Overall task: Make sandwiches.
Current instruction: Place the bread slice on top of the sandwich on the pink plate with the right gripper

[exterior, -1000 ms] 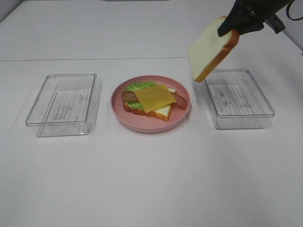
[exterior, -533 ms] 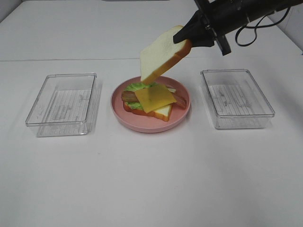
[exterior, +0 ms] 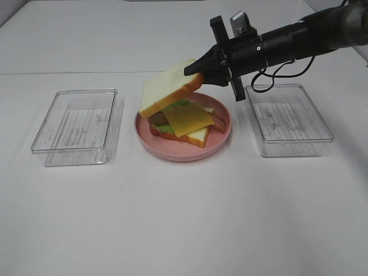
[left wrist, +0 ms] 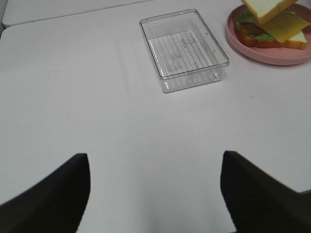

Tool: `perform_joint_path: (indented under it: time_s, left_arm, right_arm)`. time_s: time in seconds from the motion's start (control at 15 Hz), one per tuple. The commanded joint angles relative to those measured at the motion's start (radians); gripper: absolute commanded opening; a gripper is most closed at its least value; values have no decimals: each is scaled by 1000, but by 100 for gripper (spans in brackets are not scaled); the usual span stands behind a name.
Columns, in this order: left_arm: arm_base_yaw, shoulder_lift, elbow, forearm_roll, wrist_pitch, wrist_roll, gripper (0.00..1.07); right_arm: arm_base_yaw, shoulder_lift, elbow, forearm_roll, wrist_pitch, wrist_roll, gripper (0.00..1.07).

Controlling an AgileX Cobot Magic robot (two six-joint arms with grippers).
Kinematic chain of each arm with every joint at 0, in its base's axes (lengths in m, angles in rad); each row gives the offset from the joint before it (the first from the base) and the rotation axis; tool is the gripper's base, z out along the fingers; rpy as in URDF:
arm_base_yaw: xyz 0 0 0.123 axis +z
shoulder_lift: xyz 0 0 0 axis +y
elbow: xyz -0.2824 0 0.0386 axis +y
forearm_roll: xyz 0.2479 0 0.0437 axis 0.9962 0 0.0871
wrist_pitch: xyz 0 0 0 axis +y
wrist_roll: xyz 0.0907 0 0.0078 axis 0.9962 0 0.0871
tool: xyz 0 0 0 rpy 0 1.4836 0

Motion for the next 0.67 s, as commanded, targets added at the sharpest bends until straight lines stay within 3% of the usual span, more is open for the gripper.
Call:
perform_joint_path:
  time_s: [0.07, 0.6, 0.67]
  left_arm:
    - [-2, -8, 0, -6, -4, -6, 72]
    - [-2, -8, 0, -6, -4, -6, 72]
    - [-2, -8, 0, -6, -4, -6, 72]
  right_arm:
    - [17, 41, 8, 52, -7, -18, 0]
    - [15, 59, 8, 10, -65, -9, 0]
    - [15, 59, 8, -27, -65, 16, 5]
